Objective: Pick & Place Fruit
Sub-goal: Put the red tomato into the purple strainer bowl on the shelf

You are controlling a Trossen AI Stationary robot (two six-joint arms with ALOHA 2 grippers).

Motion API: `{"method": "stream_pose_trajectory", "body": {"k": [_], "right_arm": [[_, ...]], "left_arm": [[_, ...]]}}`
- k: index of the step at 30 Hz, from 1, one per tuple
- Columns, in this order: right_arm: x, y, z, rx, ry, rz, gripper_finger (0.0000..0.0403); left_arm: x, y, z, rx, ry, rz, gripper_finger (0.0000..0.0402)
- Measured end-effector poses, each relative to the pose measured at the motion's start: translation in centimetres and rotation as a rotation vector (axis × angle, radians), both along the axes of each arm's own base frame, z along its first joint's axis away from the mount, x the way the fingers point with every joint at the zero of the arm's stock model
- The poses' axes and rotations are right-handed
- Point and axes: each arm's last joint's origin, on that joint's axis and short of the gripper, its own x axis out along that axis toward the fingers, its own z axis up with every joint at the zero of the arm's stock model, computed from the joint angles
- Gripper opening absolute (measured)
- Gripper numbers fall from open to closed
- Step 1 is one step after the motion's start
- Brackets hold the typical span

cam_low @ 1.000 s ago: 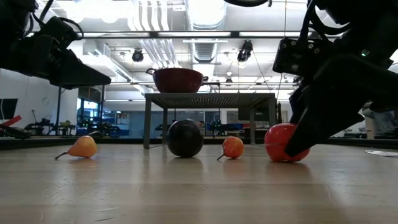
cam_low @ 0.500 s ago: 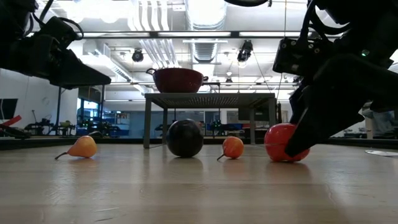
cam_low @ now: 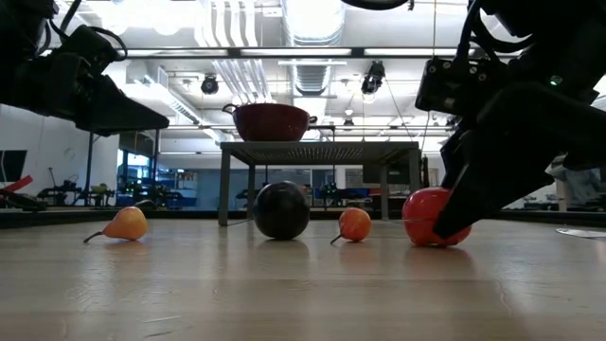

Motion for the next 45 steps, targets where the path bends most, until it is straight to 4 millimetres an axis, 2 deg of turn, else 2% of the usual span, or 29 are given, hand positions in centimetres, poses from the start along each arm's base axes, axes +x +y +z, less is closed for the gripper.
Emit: {"method": "stream_pose_trajectory", "body": {"k": [5, 11, 16, 23, 30, 34, 41, 45], "right_arm": [[0.2, 0.1, 0.2, 0.003, -0.007, 0.000, 0.0268], [1.5, 0.7, 1.8, 0.004, -0.057, 0.036, 0.0255], [3.2, 0.7, 3.7, -0.024, -0.110, 0.082, 0.0264], [5.9, -0.8, 6.7, -0.073, -0.183, 0.109, 0.0262], [8.8, -1.5, 9.3, -0.024, -0.248, 0.195, 0.0264], [10.4, -0.8, 8.8, -0.030, -0.240, 0.229, 0.0270], [13.9, 0.8, 6.0, -0.023, -0.195, 0.260, 0.0255], [15.4, 1.5, 4.8, -0.002, -0.182, 0.279, 0.0268]], "left_arm": [[0.0, 0.0, 0.0, 0.000, 0.000, 0.000, 0.0090], [0.0, 0.0, 0.0, 0.000, 0.000, 0.000, 0.0090], [0.0, 0.0, 0.0, -0.008, -0.003, 0.001, 0.0090], [0.0, 0.0, 0.0, -0.014, -0.005, 0.002, 0.0090], [0.0, 0.0, 0.0, -0.014, -0.005, 0.002, 0.0090], [0.0, 0.0, 0.0, -0.014, -0.005, 0.002, 0.0090], [0.0, 0.0, 0.0, -0.014, -0.004, 0.002, 0.0090], [0.0, 0.0, 0.0, -0.013, -0.003, 0.002, 0.0090]]}}
